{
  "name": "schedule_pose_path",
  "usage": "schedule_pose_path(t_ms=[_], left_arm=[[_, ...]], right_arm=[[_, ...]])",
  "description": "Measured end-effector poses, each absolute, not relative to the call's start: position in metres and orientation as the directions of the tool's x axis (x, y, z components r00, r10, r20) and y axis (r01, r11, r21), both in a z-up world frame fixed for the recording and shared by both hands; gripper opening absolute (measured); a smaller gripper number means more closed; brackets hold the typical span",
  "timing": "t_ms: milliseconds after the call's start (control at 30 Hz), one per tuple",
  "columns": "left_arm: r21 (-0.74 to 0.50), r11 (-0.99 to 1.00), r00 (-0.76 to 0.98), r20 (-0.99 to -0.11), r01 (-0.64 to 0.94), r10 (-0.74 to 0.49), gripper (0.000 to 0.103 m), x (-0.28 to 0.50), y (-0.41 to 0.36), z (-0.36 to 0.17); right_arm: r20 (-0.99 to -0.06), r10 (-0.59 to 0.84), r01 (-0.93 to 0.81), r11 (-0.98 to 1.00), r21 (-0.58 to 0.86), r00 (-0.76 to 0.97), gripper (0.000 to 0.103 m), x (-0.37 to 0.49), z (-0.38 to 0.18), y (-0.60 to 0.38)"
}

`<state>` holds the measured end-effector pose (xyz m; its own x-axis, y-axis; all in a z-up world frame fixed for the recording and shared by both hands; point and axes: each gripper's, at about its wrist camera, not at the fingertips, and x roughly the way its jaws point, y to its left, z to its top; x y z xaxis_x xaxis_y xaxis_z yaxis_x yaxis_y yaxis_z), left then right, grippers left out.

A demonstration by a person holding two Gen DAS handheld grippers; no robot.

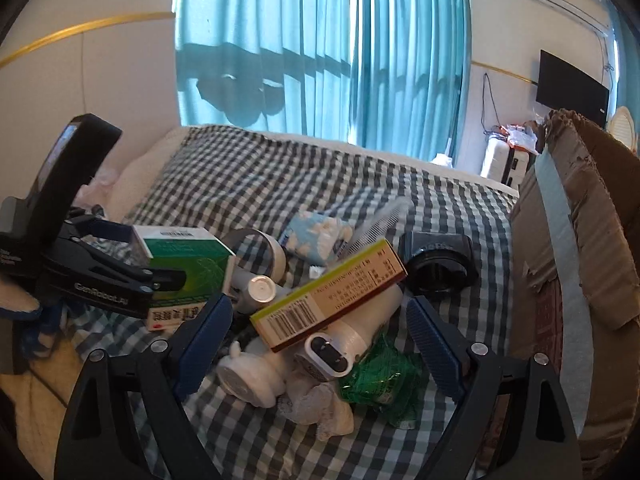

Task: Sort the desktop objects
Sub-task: 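Grasp the green-and-white box with the left tool while the right tool grasps the yellow box, then lift both boxes and carry them over the cardboard box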

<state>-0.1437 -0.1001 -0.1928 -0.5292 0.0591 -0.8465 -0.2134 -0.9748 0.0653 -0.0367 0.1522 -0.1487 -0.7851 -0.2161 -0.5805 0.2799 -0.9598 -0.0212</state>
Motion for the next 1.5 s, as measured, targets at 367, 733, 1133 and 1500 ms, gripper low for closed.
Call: schedule_pose_path(t_ms=[367,733,1133,1500], left_arm=[[0.047,-0.976,-0.432,-0.901,-0.212,0.051,0.103,-0.163,-0.094,-0.232],[0.131,-0.943,-0.468,-0.883,-0.307,0.029,0.085,-0.148,-0.064,-0.24],[0.078,-0.959,-0.554,-0.827,-0.274,0.091,0.076,-0.129,-0.07,-0.201],[0.04,-0.974,-0.716,-0.685,-0.222,0.135,0.076,-0.102,-0.061,-0.133]], right_arm=[[-0.63,-0.237,0.182,-0.972,0.151,-0.74,0.089,-0.08,-0.163,0.164],[-0.601,-0.304,0.224,-0.953,0.206,-0.739,0.039,-0.088,-0.171,0.152],[-0.536,-0.291,0.215,-0.956,0.201,-0.792,0.037,-0.057,-0.144,0.173],[-0.446,-0.278,0.234,-0.96,0.152,-0.851,0.029,-0.024,-0.1,0.176]])
